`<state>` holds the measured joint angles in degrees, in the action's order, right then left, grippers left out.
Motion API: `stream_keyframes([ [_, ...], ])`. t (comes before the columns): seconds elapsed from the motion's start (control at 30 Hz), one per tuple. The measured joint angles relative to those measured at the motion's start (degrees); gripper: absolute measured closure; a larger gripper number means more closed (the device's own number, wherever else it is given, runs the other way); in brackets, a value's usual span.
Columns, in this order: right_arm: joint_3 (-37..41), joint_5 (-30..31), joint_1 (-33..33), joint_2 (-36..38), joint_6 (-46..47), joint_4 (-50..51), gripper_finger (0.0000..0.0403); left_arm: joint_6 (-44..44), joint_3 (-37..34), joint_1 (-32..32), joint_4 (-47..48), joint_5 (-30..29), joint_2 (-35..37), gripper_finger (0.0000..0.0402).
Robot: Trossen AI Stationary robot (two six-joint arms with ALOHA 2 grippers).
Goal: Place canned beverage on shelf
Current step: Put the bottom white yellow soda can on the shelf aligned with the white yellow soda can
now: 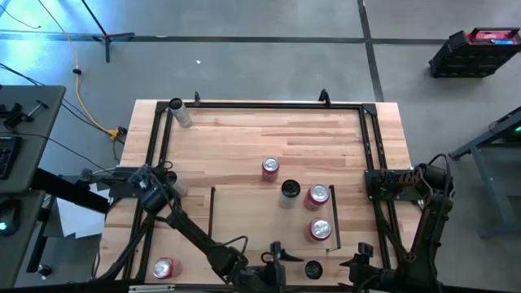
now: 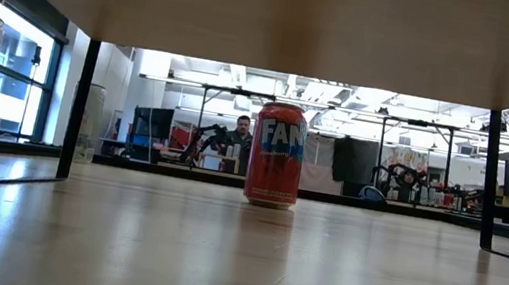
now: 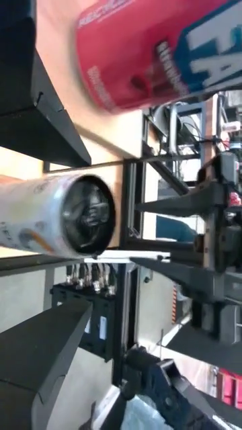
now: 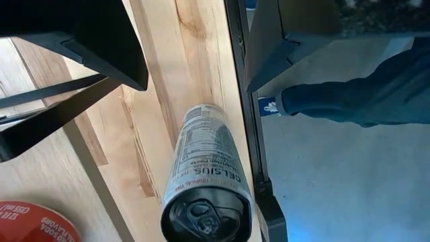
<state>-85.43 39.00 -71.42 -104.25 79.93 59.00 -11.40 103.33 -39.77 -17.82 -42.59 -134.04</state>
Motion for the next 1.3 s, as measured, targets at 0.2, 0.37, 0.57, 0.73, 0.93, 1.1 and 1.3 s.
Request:
stream_keyframes([
  [0.2, 0.00, 0.00, 0.00, 0.00, 0.12, -0.08, 0.0171, 0.02, -0.02, 0.86, 0.11, -1.11, -0.67, 0.0069],
  [0.37, 0.00, 0.02, 0.00, 0.00, 0.15, -0.09, 0.0171, -0.06, -0.02, 1.73, 1.93, -0.19, -0.67, 0.0069],
  [0.57, 0.00, 0.02, 0.00, 0.00, 0.18, -0.15, 0.0171, -2.98, -0.02, 3.00, 1.46, 7.15, -0.34, 0.0069],
  [0.73, 0.00, 0.02, 0.00, 0.00, 0.21, -0.52, 0.0171, -2.26, -0.01, 2.52, 1.53, 4.61, -0.26, 0.0069],
  [0.93, 0.00, 0.02, 0.00, -0.02, 0.21, -0.52, 0.0171, 1.46, 3.11, 0.94, 2.06, 2.00, -0.28, 0.0069],
  [1.1, 0.00, 0.06, 0.00, -0.02, 0.20, -0.52, 0.0171, 3.92, 4.39, 0.17, 2.08, 0.75, -0.28, 0.0069],
  [1.3, 0.00, 0.07, 0.02, -0.02, 0.21, -0.47, 0.0171, 2.45, 5.16, -0.08, 2.41, 0.02, -0.28, 0.0069],
])
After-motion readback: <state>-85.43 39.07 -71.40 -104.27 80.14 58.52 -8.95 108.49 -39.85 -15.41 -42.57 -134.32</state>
